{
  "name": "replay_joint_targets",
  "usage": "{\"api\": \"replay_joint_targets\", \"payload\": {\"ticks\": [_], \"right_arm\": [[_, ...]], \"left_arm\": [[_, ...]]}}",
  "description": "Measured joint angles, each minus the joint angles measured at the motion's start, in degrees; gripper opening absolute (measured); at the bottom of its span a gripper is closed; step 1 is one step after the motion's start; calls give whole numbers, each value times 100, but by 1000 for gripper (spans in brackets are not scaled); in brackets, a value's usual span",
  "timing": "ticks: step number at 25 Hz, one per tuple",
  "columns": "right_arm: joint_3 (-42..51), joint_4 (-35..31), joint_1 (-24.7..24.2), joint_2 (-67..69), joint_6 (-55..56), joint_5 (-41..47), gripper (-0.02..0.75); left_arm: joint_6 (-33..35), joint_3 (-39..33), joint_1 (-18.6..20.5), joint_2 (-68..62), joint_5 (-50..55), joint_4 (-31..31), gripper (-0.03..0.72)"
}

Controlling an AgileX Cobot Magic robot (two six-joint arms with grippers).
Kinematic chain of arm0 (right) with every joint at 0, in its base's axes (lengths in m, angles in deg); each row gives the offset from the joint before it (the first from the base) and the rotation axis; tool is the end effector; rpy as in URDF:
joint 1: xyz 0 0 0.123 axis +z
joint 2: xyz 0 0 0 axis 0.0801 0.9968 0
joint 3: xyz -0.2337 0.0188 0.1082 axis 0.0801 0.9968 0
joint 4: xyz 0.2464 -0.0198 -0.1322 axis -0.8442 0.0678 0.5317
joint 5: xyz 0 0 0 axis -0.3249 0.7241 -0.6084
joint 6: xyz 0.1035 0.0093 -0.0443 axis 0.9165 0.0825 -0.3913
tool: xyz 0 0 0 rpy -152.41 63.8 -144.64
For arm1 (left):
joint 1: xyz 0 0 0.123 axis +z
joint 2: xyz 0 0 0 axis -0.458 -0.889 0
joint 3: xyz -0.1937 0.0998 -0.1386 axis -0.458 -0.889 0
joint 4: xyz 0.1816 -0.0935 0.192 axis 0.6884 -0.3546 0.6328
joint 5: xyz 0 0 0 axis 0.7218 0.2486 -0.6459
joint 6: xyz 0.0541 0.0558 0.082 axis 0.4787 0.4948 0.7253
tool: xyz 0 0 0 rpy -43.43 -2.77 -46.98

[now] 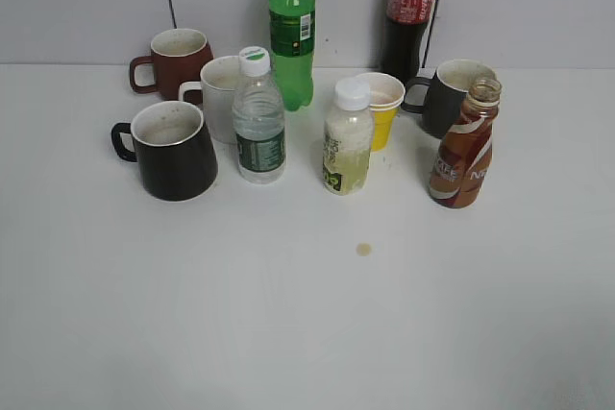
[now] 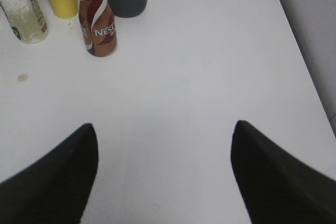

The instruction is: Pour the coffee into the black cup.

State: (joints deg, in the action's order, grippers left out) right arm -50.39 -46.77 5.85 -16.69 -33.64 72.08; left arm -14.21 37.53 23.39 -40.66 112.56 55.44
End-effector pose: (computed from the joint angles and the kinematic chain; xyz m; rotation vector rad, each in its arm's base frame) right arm 0.0650 0.0030 0.2884 -0.1114 1.9971 -0.0252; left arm 0.0615 -0.0060 0.2939 0.1033 1.9914 -0.0435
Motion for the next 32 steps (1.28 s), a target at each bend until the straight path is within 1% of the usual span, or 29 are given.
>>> {"api": "replay_joint_targets", "payload": {"ticks": [6,9,13,17,18,20,22,27,29,32], "right_arm": [[0,-6,0,0,0,0,591],[-6,-183,0,0,0,-37,591],[-74,-656,0,141,0,-415,591],[85,-1090,0,458,-99,-1772,591],[178,-1194,0,648,-232,-2250,591],[286,-1444,0,1015,-629,-2872,591],[339,-1641,95,1535,-1052,-3525,591],[338,-1739,812,3038,-1681,-4924,591],[338,-1753,1016,3641,-1740,-5489,591],[348,-1887,1232,4613,-1687,-6546,591]], "left_arm": [[0,47,0,0,-137,11,251],[0,107,-31,0,-872,11,251],[0,-26,-152,-41,-2363,109,251],[0,-625,-214,-592,-4203,217,251],[0,-785,-216,-835,-4739,226,251],[0,-1096,-216,-1409,-5615,250,251],[0,-1241,-216,-2178,-6452,300,251],[0,-1266,-220,-4276,-8368,300,251],[-7,-1266,-220,-5374,-9149,300,251],[-7,-1266,-222,-6550,-10012,305,251]]}}
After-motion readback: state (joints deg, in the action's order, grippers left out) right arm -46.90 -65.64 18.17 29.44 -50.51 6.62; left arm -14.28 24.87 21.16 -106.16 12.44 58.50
